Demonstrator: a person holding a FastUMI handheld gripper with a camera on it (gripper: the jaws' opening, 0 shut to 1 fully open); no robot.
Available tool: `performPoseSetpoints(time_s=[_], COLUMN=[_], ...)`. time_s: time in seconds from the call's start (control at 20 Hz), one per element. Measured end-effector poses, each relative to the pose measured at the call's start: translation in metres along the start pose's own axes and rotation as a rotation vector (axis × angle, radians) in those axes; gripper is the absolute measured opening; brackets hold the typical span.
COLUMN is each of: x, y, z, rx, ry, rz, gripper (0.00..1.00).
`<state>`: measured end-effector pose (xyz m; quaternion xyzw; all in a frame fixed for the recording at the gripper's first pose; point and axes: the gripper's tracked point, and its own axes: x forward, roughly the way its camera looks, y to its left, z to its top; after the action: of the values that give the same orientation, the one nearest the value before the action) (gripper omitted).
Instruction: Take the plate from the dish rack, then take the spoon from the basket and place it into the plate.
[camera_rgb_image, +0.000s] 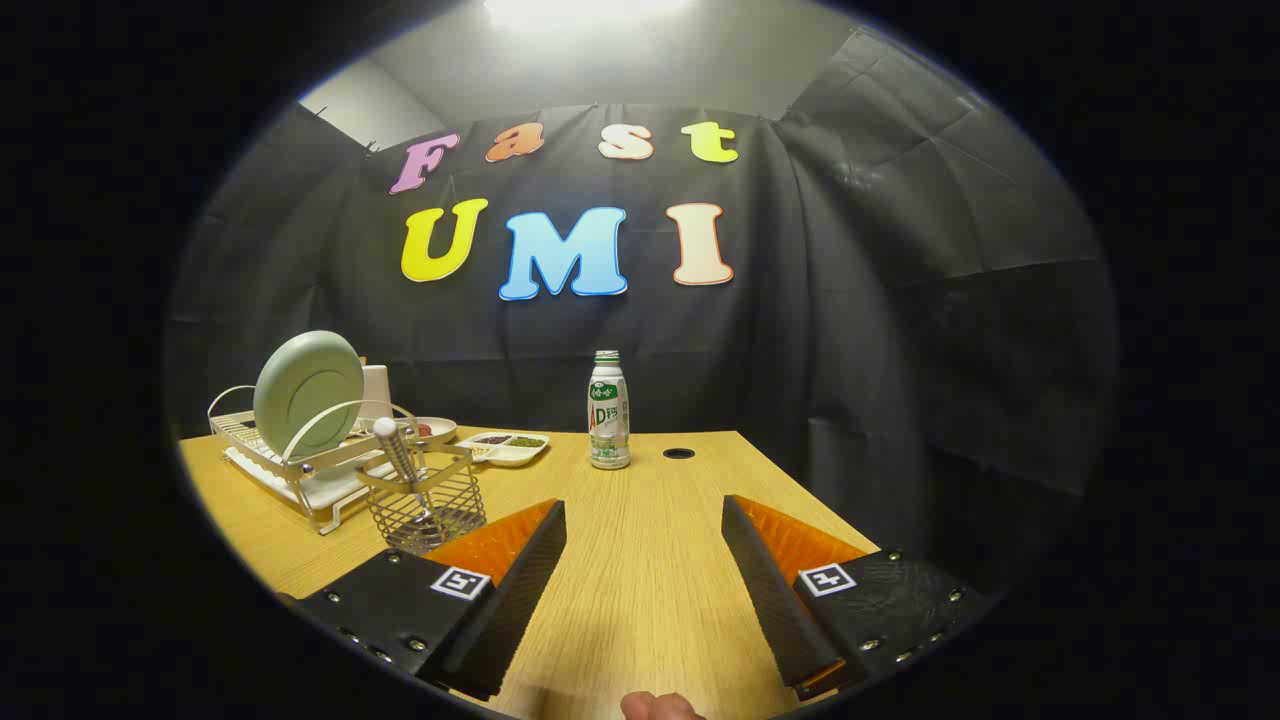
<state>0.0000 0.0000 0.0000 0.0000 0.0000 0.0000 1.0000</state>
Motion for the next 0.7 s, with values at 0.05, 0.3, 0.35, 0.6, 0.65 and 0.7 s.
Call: performPoseSetpoints(time_s=[0.05,0.3,0.35,0.6,0.65,0.7], x=[0.010,0.051,0.055,0.044,0.035,0.027], y=[0.000,0.002,0.003,-0.001,-0.001,0.002], z=[0.001,0.015,0.019,0.058,0.070,0.086], rx=[0.004,0.014,0.012,0.027,0.034,0.043], ry=[-0.002,-0.030,-0.037,-0.047,-0.054,-0.062], rz=[0.001,0.017,0.016,-0.008,-0.015,-0.013], gripper=[0.97,0.97,0.97,0.97,0.97,0.97])
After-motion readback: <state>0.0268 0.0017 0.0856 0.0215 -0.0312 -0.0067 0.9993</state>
